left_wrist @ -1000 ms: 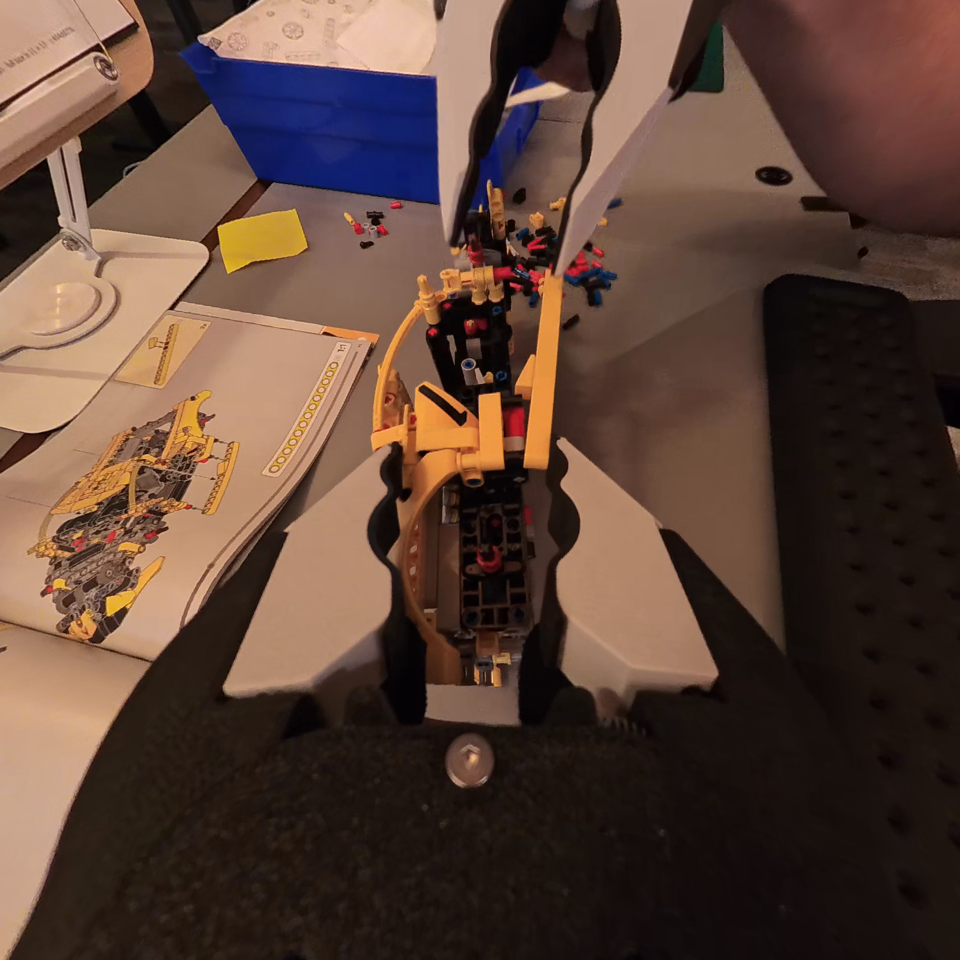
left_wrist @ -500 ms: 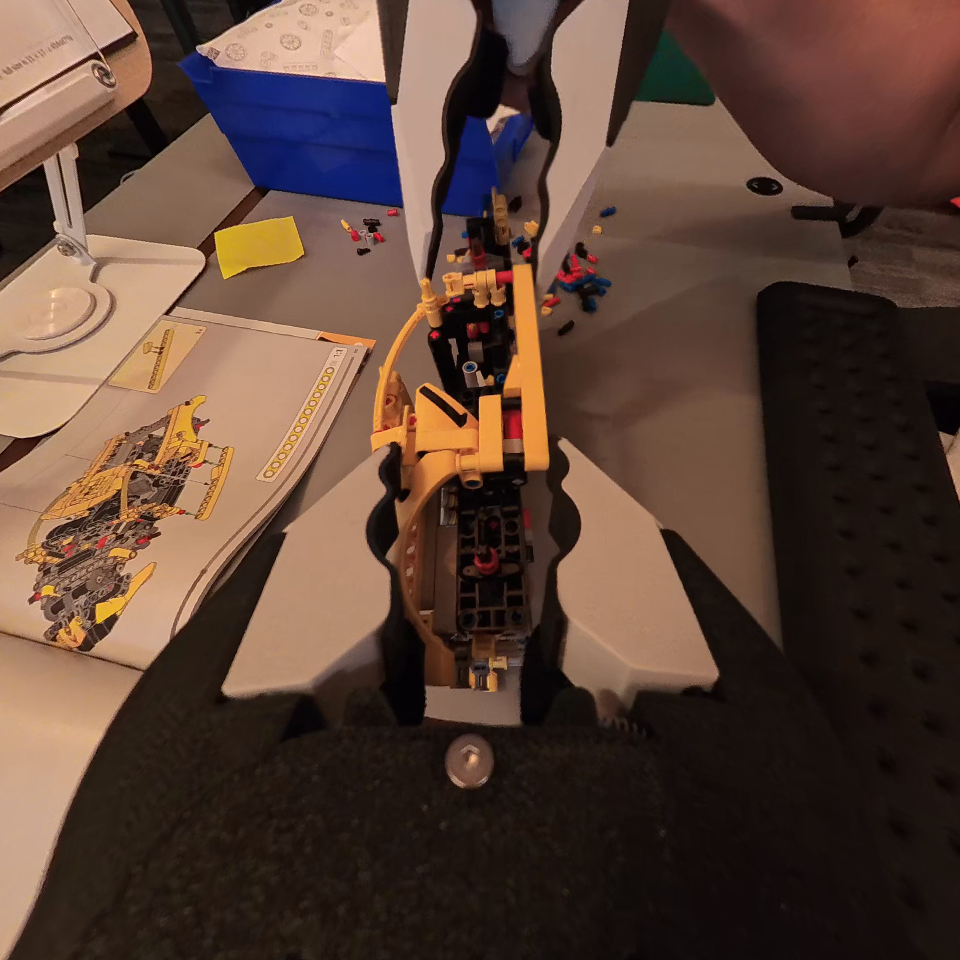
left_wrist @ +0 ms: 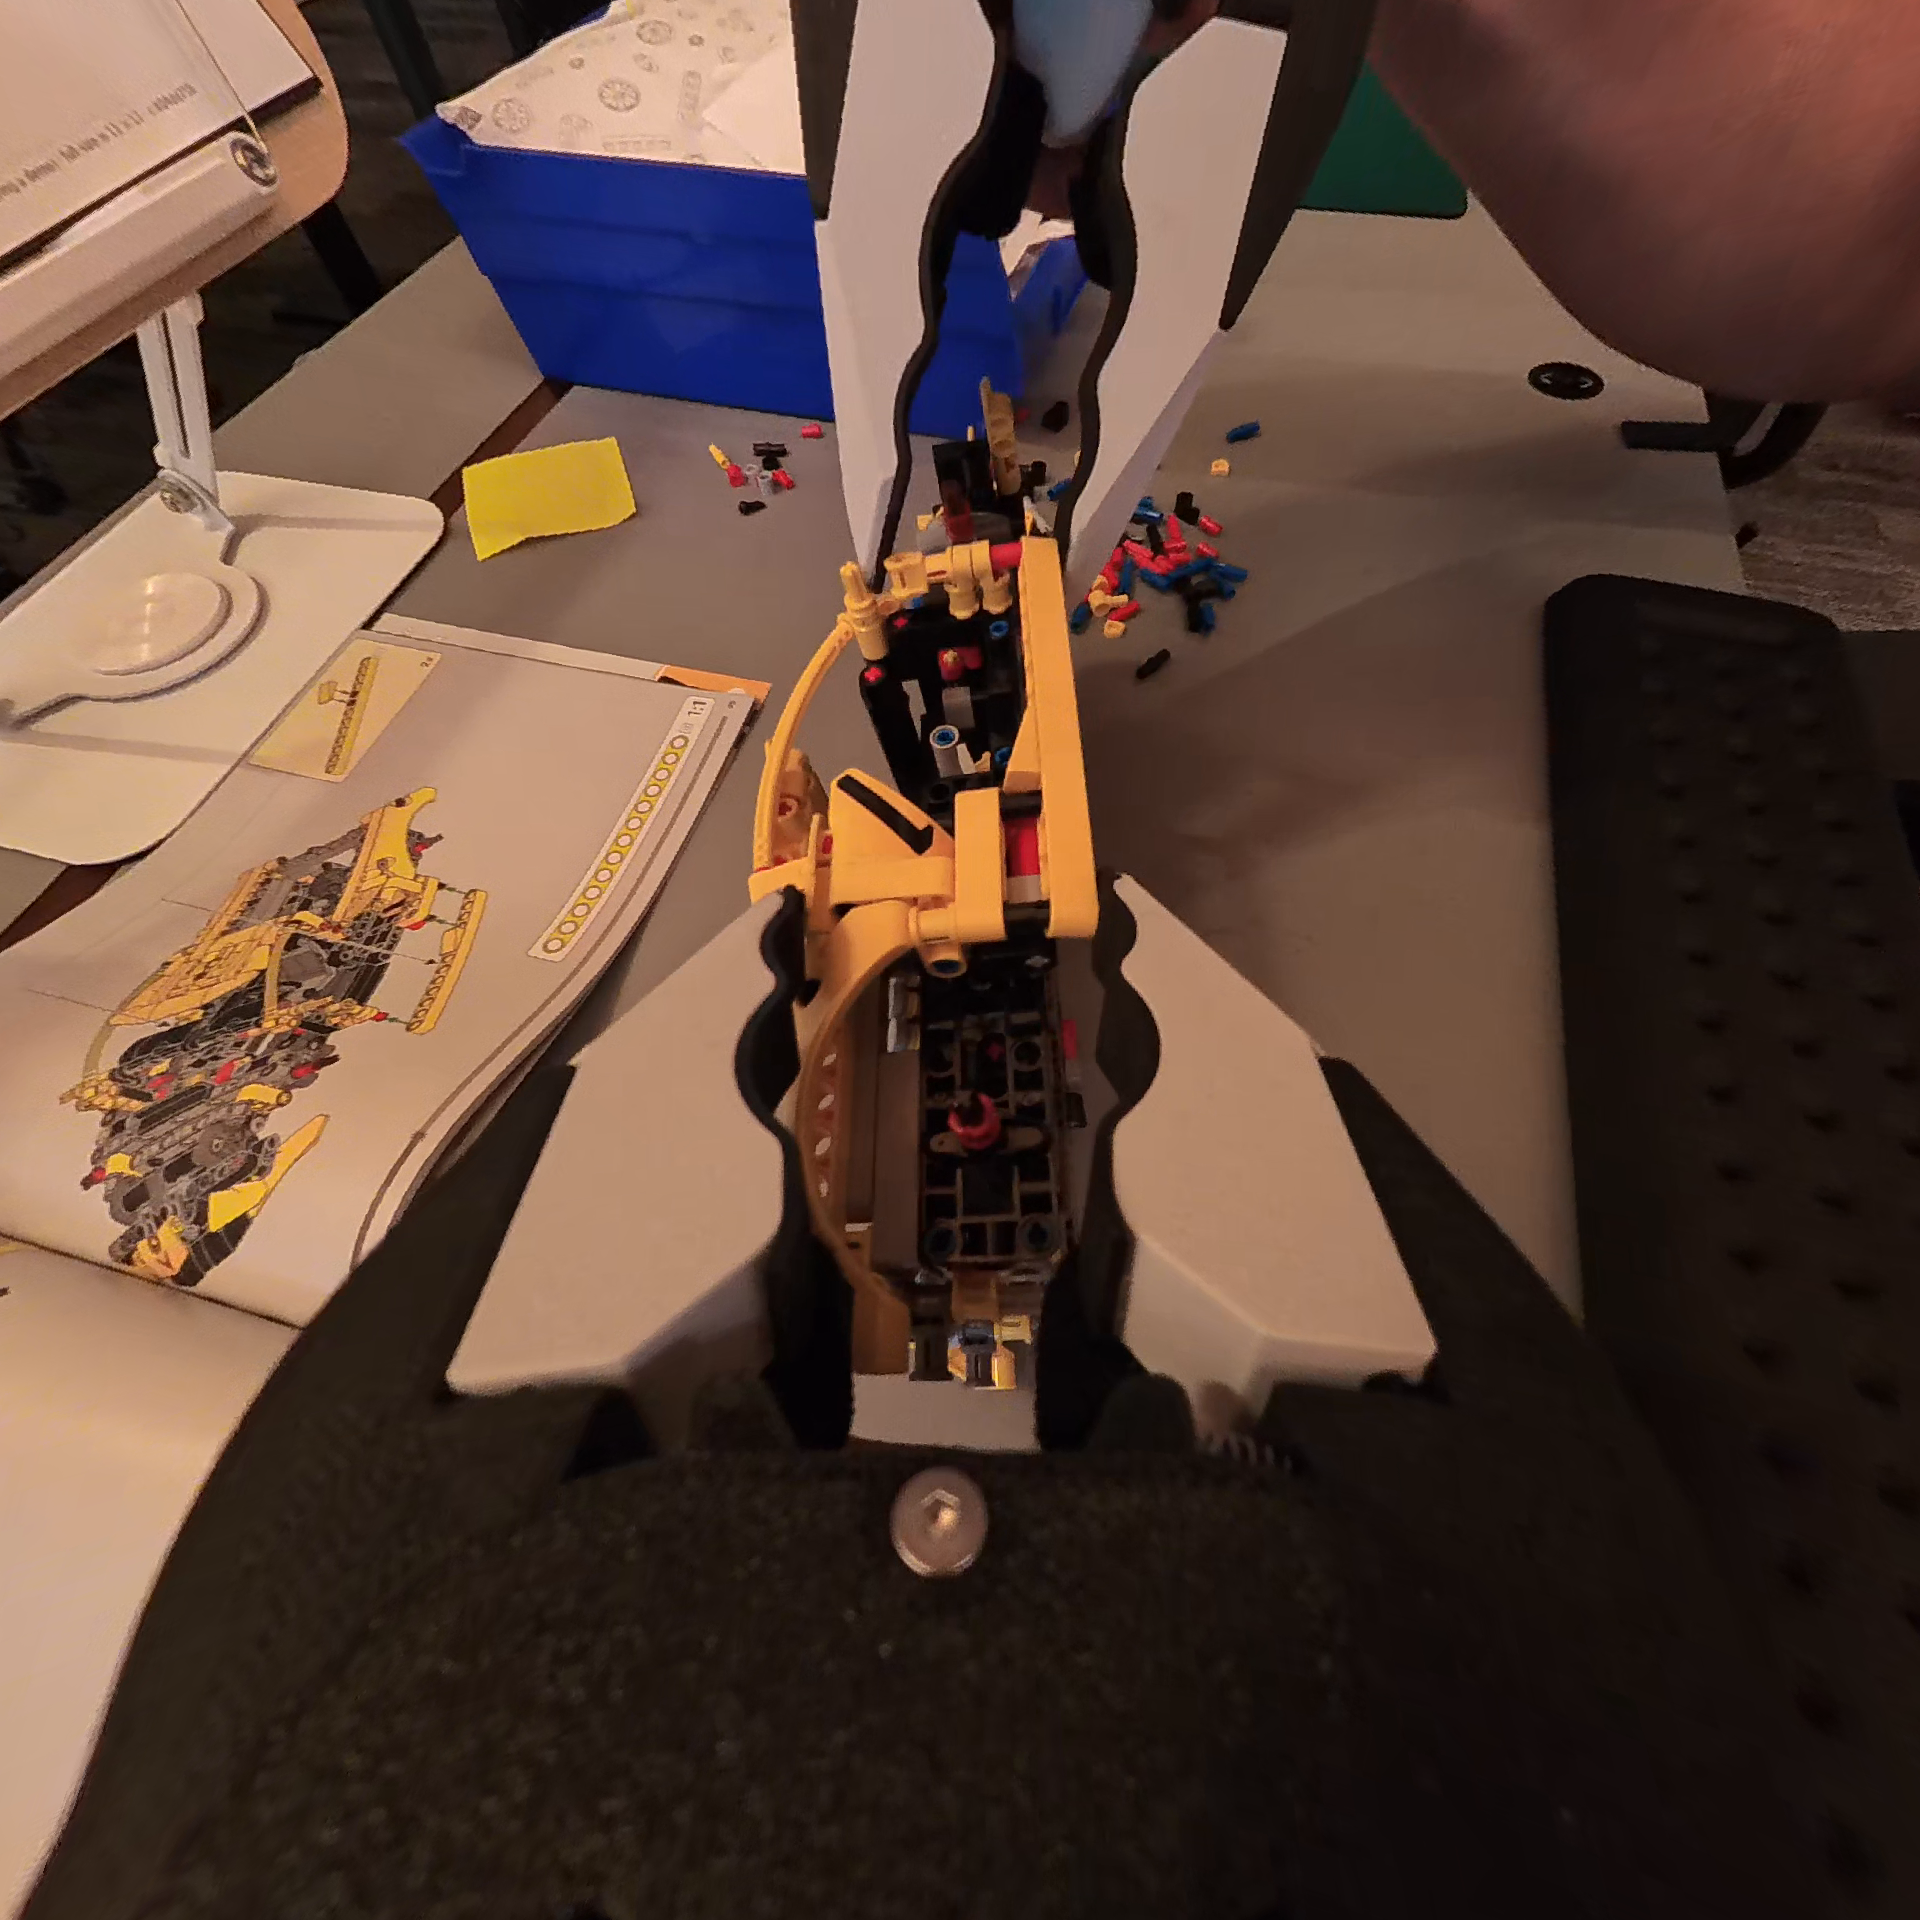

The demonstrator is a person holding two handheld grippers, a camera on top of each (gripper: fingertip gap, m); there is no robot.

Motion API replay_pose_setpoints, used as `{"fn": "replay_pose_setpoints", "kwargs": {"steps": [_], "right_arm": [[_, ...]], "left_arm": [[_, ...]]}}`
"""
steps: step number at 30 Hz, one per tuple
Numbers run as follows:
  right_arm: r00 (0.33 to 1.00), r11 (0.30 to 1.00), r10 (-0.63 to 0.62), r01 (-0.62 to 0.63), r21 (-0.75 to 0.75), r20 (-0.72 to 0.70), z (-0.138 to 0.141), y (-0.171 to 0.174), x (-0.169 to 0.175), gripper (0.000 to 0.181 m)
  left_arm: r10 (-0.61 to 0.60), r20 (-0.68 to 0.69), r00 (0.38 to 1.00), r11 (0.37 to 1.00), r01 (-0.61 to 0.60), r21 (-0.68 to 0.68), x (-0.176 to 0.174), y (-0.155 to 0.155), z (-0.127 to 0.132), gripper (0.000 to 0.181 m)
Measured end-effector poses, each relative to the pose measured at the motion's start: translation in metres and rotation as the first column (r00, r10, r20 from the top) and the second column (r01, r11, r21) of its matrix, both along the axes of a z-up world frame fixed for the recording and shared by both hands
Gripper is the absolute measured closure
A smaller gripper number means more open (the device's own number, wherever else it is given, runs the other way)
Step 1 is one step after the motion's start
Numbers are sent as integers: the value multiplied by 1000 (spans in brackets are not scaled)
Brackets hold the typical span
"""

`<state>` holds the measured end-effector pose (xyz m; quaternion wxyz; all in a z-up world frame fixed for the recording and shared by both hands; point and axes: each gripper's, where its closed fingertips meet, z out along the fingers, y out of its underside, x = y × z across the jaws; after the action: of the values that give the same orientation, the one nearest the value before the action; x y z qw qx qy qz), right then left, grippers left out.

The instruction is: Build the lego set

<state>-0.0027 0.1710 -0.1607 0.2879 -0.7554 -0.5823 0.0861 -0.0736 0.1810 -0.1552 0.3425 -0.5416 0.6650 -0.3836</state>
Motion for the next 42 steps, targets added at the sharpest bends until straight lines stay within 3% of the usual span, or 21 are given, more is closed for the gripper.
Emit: {"fn": "replay_pose_setpoints", "kwargs": {"steps": [10, 15, 24, 33, 38, 39, 40, 42], "right_arm": [[995, 998, 50, -52, 22, 86, 0, -1, 1, 141], [992, 997, 70, -67, -31, 103, 0, -6, 1, 136], [994, 988, 52, -37, -153, 95, 1, -10, 2, 144], [990, 997, 36, -26, -78, 136, 0, -7, 3, 145], [992, 996, -71, 75, -37, 101, 2, -8, 6, 145], [992, 994, -99, 102, -39, 80, 4, -9, 8, 137], [989, 990, -138, 139, -30, 50, 9, -10, 11, 129], [965, 967, -254, 253, -23, -72, 22, -8, 13, 130]], "left_arm": [[-2, -2, 1000, 1000, 2, 16, -1, 0, -1, 126], [-1, -4, 1000, 1000, 1, 12, 0, 0, -1, 125], [-10, 18, 1000, 1000, 10, -19, -1, -6, 1, 125], [-1, 41, 999, 999, 3, -47, 1, -4, 2, 125], [3, 43, 999, 999, -1, -46, 2, -4, 2, 125], [3, 43, 999, 999, -1, -46, 2, -5, 2, 125], [3, 43, 999, 999, -2, -41, 2, -5, 2, 125], [14, 50, 999, 999, -12, -35, 2, -6, 2, 125]]}}
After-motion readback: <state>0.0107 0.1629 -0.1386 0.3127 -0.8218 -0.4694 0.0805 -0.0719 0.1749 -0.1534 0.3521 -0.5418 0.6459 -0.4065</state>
